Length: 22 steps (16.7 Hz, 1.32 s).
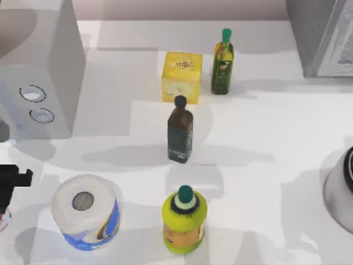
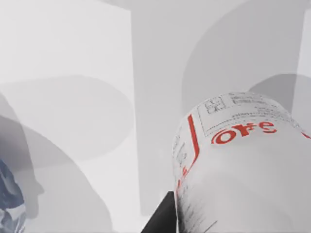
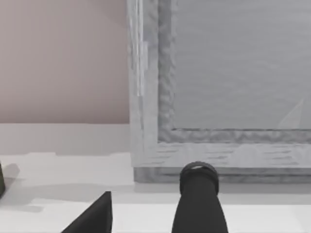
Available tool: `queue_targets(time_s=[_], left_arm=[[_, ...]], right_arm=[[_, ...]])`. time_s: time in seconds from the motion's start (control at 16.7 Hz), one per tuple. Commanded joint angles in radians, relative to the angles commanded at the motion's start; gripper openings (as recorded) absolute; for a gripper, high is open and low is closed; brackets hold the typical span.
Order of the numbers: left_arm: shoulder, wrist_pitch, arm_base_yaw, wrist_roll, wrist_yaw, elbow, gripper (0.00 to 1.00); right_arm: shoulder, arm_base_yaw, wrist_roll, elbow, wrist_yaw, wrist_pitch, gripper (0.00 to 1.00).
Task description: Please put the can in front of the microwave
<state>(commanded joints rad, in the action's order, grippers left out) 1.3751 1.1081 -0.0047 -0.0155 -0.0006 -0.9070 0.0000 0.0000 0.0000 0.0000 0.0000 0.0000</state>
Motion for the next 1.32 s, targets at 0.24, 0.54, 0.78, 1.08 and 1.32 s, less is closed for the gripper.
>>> queue_targets(time_s=[0.24, 0.54, 0.78, 1.08, 1.32], left_arm=[[0.002, -0.022, 0.003, 0.000, 0.001, 0.017, 0.00], [0.002, -0.022, 0.003, 0.000, 0.001, 0.017, 0.15], [0.002, -0.022, 0.003, 0.000, 0.001, 0.017, 0.45], [0.002, -0.022, 0.003, 0.000, 0.001, 0.017, 0.83], [0.002, -0.022, 0.003, 0.000, 0.001, 0.017, 1.00]], right_arm=[[0.000, 0.000, 0.000, 0.000, 0.000, 0.000, 1.00], [0.000, 0.000, 0.000, 0.000, 0.000, 0.000, 1.00], [0.000, 0.000, 0.000, 0.000, 0.000, 0.000, 1.00], [0.000, 0.000, 0.000, 0.000, 0.000, 0.000, 1.00], [0.000, 0.000, 0.000, 0.000, 0.000, 0.000, 1.00]])
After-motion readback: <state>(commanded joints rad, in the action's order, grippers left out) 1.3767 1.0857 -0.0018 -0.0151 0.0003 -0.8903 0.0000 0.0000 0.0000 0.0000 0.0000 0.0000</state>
